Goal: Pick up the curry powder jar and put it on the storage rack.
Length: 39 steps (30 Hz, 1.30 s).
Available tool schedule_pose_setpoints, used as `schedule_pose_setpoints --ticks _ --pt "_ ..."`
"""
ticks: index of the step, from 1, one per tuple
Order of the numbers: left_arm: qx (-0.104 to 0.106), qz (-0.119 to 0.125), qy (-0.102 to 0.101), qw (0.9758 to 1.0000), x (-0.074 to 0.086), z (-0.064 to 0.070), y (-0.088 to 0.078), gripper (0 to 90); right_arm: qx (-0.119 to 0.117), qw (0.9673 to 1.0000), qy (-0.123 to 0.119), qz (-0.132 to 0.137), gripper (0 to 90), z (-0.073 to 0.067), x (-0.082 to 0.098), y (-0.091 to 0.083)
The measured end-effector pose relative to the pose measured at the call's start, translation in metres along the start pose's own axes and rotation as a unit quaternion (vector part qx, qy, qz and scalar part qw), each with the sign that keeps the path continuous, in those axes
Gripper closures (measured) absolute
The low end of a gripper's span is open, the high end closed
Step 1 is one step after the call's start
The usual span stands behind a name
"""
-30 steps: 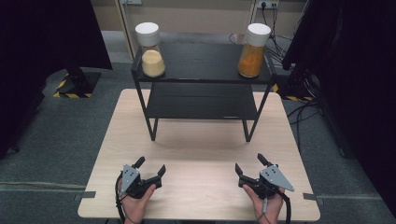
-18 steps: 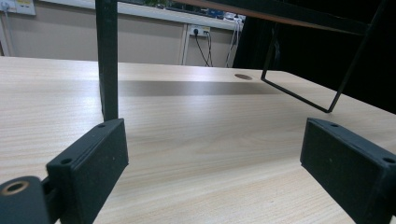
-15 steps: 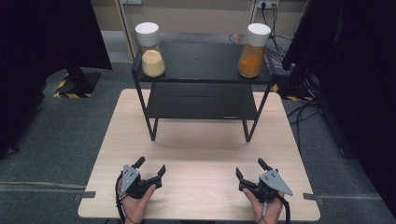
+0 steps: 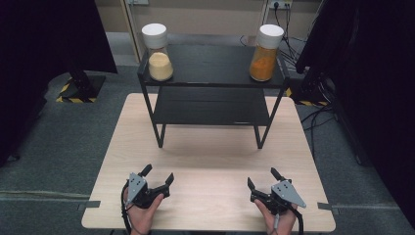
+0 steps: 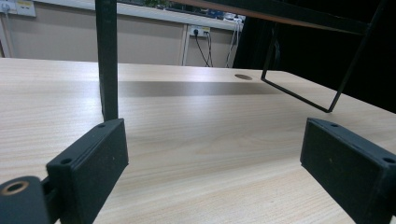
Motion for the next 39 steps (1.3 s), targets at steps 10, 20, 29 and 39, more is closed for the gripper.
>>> schedule_pose_setpoints --ticks 10,20,29,39 --pt "0.000 0.000 0.000 1.0000 0.000 0.000 0.000 6.7 0.003 1.0000 0.002 -0.002 8.7 0.002 0.004 0.001" --pt "0.000 0.000 0.000 1.0000 0.000 0.000 0.000 6.6 0.004 0.9999 0.004 -0.008 8.7 0.003 0.009 0.002" --pt "0.000 0.000 0.000 1.0000 0.000 0.000 0.000 6.6 0.003 0.9999 0.009 -0.010 8.7 0.005 0.011 0.003" --pt "0.000 0.000 -0.001 1.0000 0.000 0.000 0.000 6.6 0.000 0.9999 0.006 -0.010 8.7 0.005 0.011 0.003"
Point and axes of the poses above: each handheld gripper's, and its own axes: y roughly forward along the jaws, x roughly out of its underside, z roughly to its right, the point moved 5 cm from there along y, roughly forward along the jaws, and after that the axes turned 14 degrees about y, right-handed, at the moved point
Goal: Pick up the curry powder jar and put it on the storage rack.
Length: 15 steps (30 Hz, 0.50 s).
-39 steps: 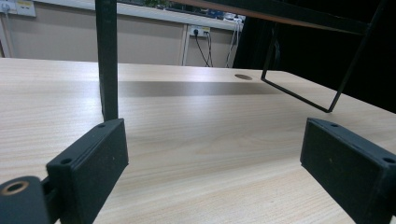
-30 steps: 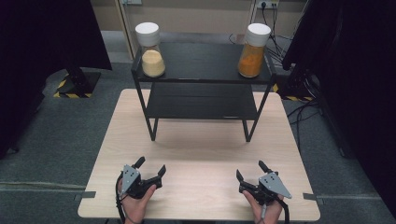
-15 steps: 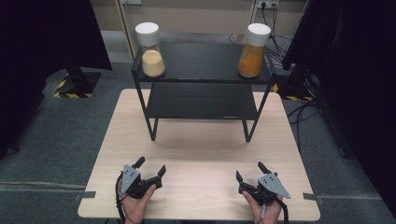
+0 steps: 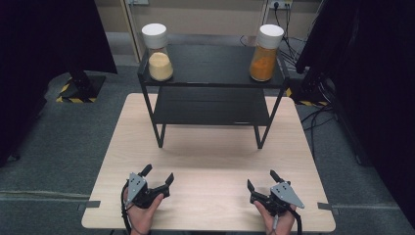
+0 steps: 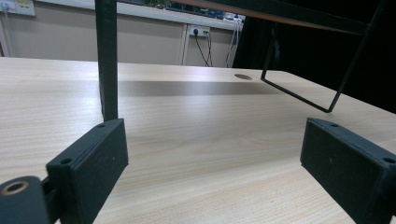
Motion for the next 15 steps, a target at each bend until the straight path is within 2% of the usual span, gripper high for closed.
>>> schedule_pose_setpoints --ticks 15 --pt "0.001 -0.002 0.002 1.0000 -0.0004 -0.0001 0.0003 6.6 0.000 1.0000 0.000 0.001 8.8 -0.0002 0.0005 -0.0005"
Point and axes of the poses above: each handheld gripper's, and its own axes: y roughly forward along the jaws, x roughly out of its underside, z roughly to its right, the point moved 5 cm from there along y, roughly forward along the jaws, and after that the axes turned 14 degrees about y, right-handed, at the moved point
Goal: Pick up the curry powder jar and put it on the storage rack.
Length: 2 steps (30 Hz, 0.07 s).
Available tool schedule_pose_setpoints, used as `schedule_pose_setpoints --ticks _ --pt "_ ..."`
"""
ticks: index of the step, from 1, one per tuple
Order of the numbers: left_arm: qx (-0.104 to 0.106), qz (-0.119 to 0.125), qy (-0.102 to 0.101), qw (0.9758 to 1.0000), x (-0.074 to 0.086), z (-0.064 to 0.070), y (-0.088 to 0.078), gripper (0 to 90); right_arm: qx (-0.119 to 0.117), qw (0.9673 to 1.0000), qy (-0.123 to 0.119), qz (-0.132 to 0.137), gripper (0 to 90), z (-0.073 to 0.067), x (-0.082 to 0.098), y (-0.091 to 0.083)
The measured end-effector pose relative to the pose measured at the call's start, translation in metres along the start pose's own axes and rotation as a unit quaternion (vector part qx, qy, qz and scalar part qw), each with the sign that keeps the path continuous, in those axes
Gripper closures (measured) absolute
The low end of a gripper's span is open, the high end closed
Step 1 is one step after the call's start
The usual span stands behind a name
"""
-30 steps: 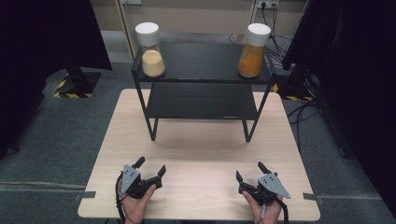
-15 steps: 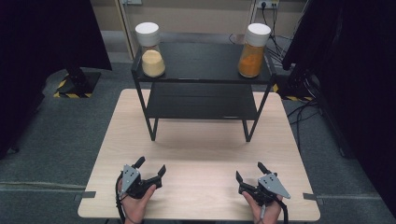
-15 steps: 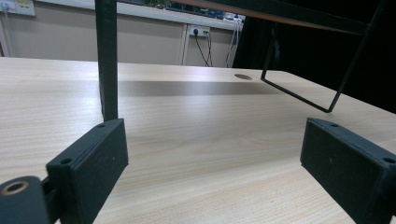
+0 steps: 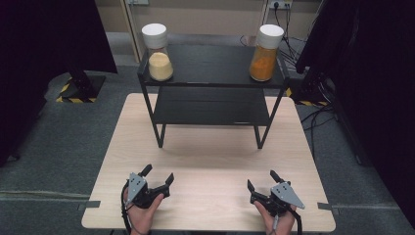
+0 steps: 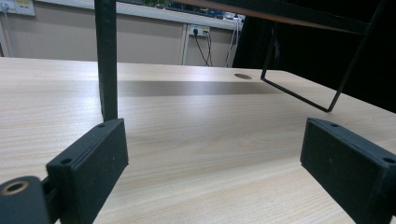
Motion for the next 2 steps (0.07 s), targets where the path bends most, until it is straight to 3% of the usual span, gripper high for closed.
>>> schedule_pose_setpoints --ticks 2 --pt "0.000 0.000 0.000 1.0000 0.0001 0.0001 0.0000 6.6 0.001 1.0000 -0.002 0.000 8.7 -0.0005 0.0001 0.0001"
Point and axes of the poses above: each handheld gripper's, and its own axes: y roughly forward along the jaws, x roughly out of its underside, z roughly to its right, the point moved 5 cm from there along y, roughly forward along the jaws, and after that the axes turned 14 degrees about y, right-handed, at the moved point
